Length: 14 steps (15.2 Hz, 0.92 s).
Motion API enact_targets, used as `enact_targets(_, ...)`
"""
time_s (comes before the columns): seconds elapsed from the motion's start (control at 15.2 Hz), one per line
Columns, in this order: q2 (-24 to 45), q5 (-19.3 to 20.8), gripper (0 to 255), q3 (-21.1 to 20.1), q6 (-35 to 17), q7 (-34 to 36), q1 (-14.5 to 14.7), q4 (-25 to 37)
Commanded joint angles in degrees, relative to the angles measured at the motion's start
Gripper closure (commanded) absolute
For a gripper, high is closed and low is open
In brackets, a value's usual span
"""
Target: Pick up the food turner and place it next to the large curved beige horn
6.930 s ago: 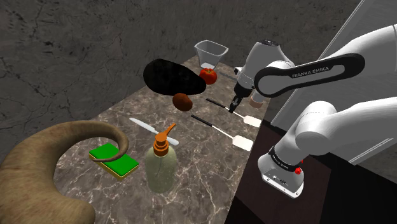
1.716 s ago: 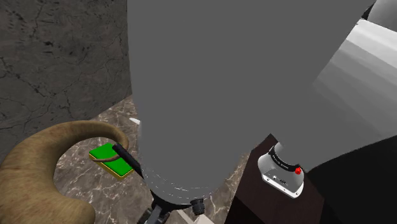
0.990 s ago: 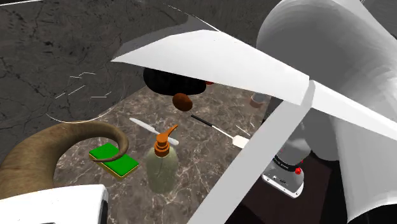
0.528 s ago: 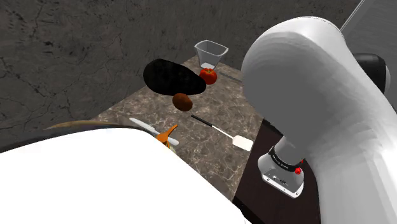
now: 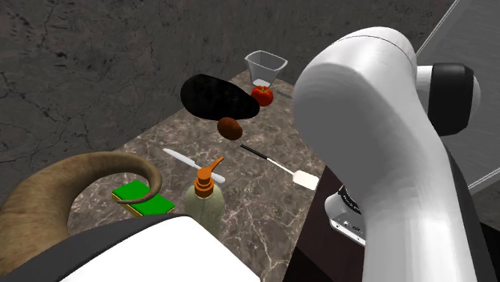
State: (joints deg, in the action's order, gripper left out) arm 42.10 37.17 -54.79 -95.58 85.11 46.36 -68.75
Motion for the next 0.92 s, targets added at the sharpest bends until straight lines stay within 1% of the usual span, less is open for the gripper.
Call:
enact_targets(0.0, 0.2, 0.2, 255, 0.1, -1.5, 0.4, -0.6, -1.6)
enact_targets(0.4, 1.0, 1.0, 255, 0.5, -5.4, 1.5, -1.6, -5.5)
enact_targets(0.86, 2.4, 2.4, 255, 1.4, -9.6, 2.8, -2.3, -9.1)
